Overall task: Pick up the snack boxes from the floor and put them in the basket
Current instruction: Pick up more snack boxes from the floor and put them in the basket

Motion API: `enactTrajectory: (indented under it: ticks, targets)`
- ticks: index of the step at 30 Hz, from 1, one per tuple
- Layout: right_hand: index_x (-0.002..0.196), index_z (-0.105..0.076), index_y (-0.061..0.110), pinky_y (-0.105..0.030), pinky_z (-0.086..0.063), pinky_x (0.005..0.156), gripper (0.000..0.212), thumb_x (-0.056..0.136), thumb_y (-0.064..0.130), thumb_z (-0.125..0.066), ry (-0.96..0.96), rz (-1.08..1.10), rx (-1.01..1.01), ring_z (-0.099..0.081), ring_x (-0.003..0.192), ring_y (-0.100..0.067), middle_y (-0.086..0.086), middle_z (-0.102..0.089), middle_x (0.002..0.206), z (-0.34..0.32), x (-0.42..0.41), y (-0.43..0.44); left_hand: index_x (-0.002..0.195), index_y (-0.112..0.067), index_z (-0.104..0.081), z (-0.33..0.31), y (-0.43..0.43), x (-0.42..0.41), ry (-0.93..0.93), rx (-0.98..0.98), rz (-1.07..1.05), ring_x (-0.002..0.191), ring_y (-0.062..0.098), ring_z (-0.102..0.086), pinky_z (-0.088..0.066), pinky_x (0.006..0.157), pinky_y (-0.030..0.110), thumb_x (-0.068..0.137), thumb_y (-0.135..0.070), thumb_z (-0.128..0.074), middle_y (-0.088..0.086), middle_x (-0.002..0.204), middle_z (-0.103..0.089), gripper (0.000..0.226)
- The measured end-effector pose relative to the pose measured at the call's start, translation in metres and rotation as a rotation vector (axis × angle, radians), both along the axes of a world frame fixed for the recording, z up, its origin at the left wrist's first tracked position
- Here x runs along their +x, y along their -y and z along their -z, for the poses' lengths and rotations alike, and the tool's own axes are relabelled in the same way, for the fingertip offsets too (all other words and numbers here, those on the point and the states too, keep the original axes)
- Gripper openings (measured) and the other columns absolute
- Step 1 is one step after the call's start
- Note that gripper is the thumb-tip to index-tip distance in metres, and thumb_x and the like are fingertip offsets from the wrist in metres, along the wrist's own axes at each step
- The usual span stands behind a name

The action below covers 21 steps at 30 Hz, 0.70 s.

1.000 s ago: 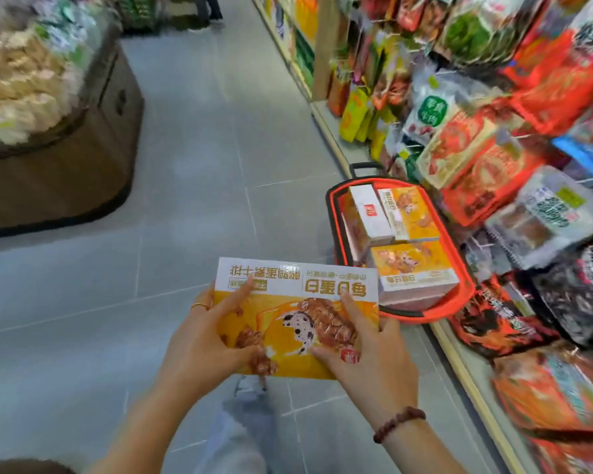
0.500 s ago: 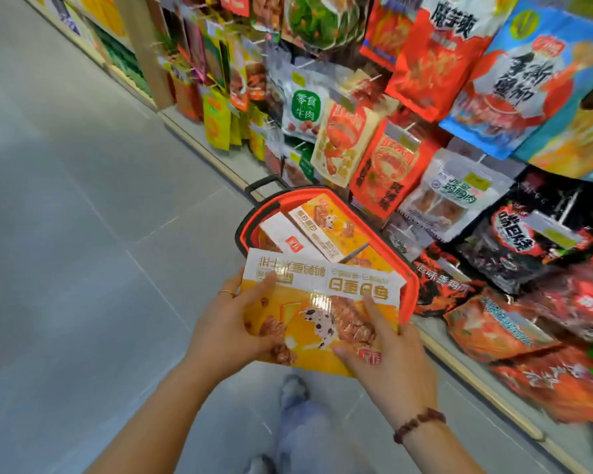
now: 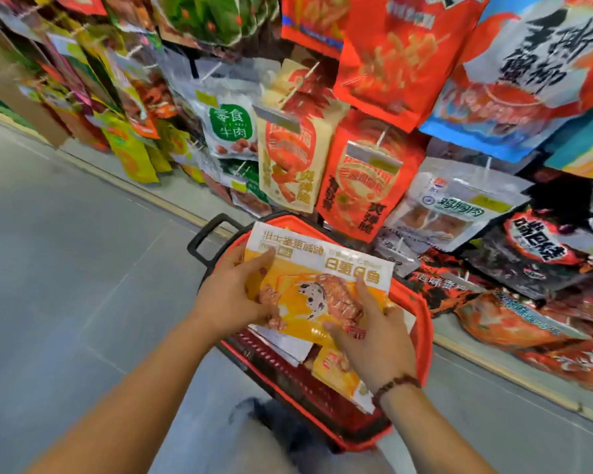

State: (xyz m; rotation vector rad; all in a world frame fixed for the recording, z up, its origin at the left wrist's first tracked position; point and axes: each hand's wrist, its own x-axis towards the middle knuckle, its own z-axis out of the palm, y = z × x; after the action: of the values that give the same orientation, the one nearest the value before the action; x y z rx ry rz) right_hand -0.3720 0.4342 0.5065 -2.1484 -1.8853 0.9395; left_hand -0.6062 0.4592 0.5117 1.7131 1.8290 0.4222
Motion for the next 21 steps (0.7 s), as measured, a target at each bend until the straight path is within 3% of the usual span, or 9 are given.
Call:
enactTrajectory:
  ticks: [3, 7, 9, 11, 13, 15, 17, 21]
  targets:
    - [0.142, -0.003, 0.054, -0.03, -0.051, 0.067, 0.088, 0.074, 0.069, -0.057, -0.004, 0.11, -0.046, -0.056, 0.078, -0.027, -0.006, -0.038, 0.108, 0.036, -0.016, -0.033, 0.135, -0.039, -0.042, 0.033, -0.055, -0.011, -0.018, -0.021, 0.1, 0.129, 0.013, -0.037, -0.04, 0.103, 0.035, 0.051, -0.039, -0.084, -0.007, 0.146, -0.028, 0.094]
    - [0.141, -0.002, 0.054, -0.036, -0.053, 0.075, 0.088, 0.074, 0.067, -0.059, -0.035, 0.256, -0.084, -0.056, 0.088, -0.033, -0.012, -0.041, 0.116, 0.089, -0.033, -0.062, 0.136, -0.036, -0.043, 0.08, -0.116, -0.019, -0.032, -0.064, 0.263, 0.13, 0.016, -0.037, -0.035, 0.104, 0.031, 0.053, -0.034, -0.088, -0.001, 0.149, -0.025, 0.095]
    - [0.142, -0.004, 0.052, -0.037, -0.052, 0.081, 0.09, 0.074, 0.065, -0.061, -0.044, 0.296, -0.116, -0.054, 0.099, -0.033, -0.017, -0.043, 0.122, 0.11, -0.04, -0.068, 0.137, -0.036, -0.042, 0.1, -0.135, -0.018, -0.042, -0.098, 0.329, 0.128, 0.011, -0.037, -0.035, 0.105, 0.03, 0.051, -0.036, -0.089, -0.002, 0.148, -0.024, 0.098]
    - [0.144, -0.009, 0.051, -0.037, -0.05, 0.085, 0.089, 0.074, 0.061, -0.064, -0.055, 0.347, -0.157, -0.051, 0.114, -0.034, -0.021, -0.034, 0.138, 0.126, -0.047, -0.072, 0.137, -0.037, -0.04, 0.123, -0.146, -0.019, -0.041, -0.133, 0.386, 0.13, 0.018, -0.037, -0.037, 0.106, 0.034, 0.048, -0.037, -0.09, 0.003, 0.147, -0.024, 0.102]
    - [0.144, -0.011, 0.05, -0.037, -0.053, 0.079, 0.089, 0.074, 0.059, -0.066, -0.029, 0.375, -0.163, -0.058, 0.101, -0.035, -0.022, -0.035, 0.136, 0.136, -0.053, -0.077, 0.137, -0.039, -0.037, 0.142, -0.152, -0.023, -0.039, -0.149, 0.422, 0.131, 0.02, -0.034, -0.035, 0.107, 0.033, 0.05, -0.036, -0.09, 0.004, 0.148, -0.023, 0.102]
    - [0.144, -0.01, 0.05, -0.035, -0.054, 0.072, 0.089, 0.074, 0.06, -0.065, 0.012, 0.372, -0.167, -0.059, 0.087, -0.034, -0.018, -0.042, 0.124, 0.141, -0.056, -0.082, 0.136, -0.041, -0.039, 0.152, -0.157, -0.025, -0.044, -0.147, 0.407, 0.13, 0.011, -0.031, -0.032, 0.103, 0.022, 0.052, -0.033, -0.089, 0.0, 0.15, -0.02, 0.098]
    - [0.142, -0.009, 0.052, -0.035, -0.053, 0.073, 0.088, 0.074, 0.06, -0.065, 0.039, 0.381, -0.192, -0.059, 0.09, -0.034, -0.018, -0.04, 0.129, 0.144, -0.056, -0.086, 0.136, -0.041, -0.038, 0.156, -0.159, -0.025, -0.094, -0.135, 0.429, 0.131, 0.012, -0.03, -0.032, 0.096, 0.02, 0.055, -0.035, -0.087, -0.002, 0.151, -0.017, 0.095]
    - [0.141, -0.009, 0.055, -0.038, -0.055, 0.076, 0.089, 0.074, 0.058, -0.067, 0.053, 0.406, -0.239, -0.06, 0.098, -0.035, -0.022, -0.024, 0.148, 0.141, -0.061, -0.086, 0.139, -0.037, -0.035, 0.156, -0.157, -0.027, -0.128, -0.119, 0.477, 0.138, 0.017, -0.021, -0.029, 0.103, 0.023, 0.057, -0.037, -0.086, 0.003, 0.154, -0.013, 0.096]
